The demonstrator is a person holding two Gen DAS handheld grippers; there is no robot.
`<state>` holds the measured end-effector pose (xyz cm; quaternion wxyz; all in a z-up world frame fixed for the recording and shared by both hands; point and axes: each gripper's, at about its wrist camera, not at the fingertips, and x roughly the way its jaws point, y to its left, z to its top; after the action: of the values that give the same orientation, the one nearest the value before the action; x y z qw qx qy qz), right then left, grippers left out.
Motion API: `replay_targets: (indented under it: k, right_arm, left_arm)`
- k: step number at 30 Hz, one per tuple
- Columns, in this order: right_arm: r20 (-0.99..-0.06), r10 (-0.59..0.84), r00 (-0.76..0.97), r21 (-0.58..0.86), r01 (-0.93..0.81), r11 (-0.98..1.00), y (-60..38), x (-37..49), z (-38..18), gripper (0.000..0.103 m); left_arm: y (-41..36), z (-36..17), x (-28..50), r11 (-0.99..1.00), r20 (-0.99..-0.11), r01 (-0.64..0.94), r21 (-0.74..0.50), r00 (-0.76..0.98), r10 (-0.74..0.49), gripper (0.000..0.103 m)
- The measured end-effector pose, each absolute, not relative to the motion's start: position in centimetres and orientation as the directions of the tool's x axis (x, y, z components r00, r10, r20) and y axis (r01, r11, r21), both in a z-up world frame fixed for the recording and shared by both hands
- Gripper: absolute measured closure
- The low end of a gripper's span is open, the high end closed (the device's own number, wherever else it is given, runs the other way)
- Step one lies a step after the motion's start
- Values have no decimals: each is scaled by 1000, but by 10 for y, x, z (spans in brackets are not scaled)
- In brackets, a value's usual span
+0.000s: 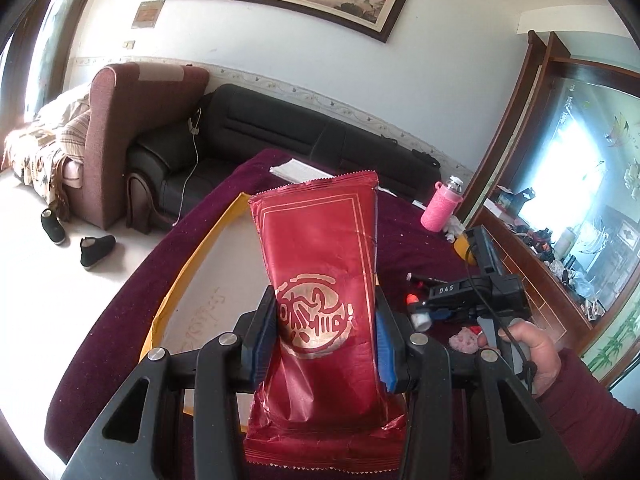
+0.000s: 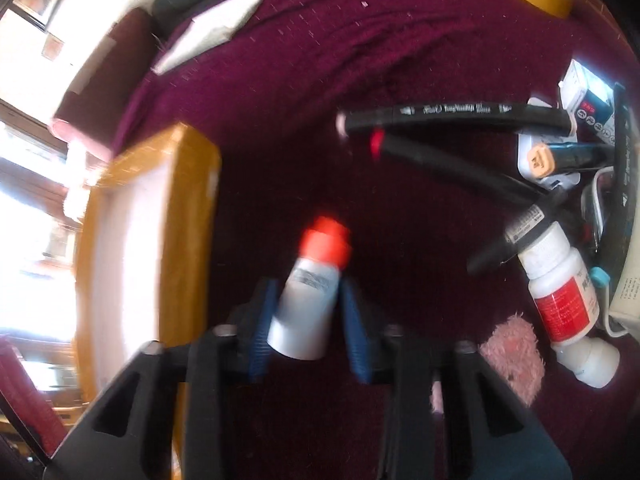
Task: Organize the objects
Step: 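Carry red packet toward tray with left tool while right tool grasps dropper bottle, then drop red packet in tray with left tool while right tool places dropper bottle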
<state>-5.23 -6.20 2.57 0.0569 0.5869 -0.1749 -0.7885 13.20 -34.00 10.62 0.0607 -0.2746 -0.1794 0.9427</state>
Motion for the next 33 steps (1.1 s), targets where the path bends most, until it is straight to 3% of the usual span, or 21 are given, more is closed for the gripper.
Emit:
replay_targets:
  k: [4, 14, 22, 27, 29, 33]
  right_arm:
    - [-916, -229, -330, 273, -92, -957, -68, -53, 33, 79]
    - [-836, -388, -389, 401, 49, -915, -103, -68, 100, 78]
    - [-814, -486, -319, 495, 59, -867, -163, -114, 71, 78]
    - [-839, -444, -313, 446, 72, -892, -167, -113, 54, 78]
    - [-855, -361, -372, 356, 86, -931, -169, -111, 59, 76]
    - [-837, -314, -448, 284, 134, -949, -169, -107, 72, 73]
  left_arm:
    - [-341, 98, 128, -923, -516, -25, -384, -823, 237, 66]
    - [-318, 107, 34, -946, -624, -72, -317, -735, 265, 66]
    - [-315, 60, -53, -921, -734, -12, -390, -600, 319, 66]
    - [-309, 37, -71, -893, -730, -7, -449, -574, 372, 64]
    - [-308, 37, -72, -886, -712, -10, -464, -590, 379, 64]
    - [-313, 42, -68, -863, -674, -9, -506, -621, 401, 53]
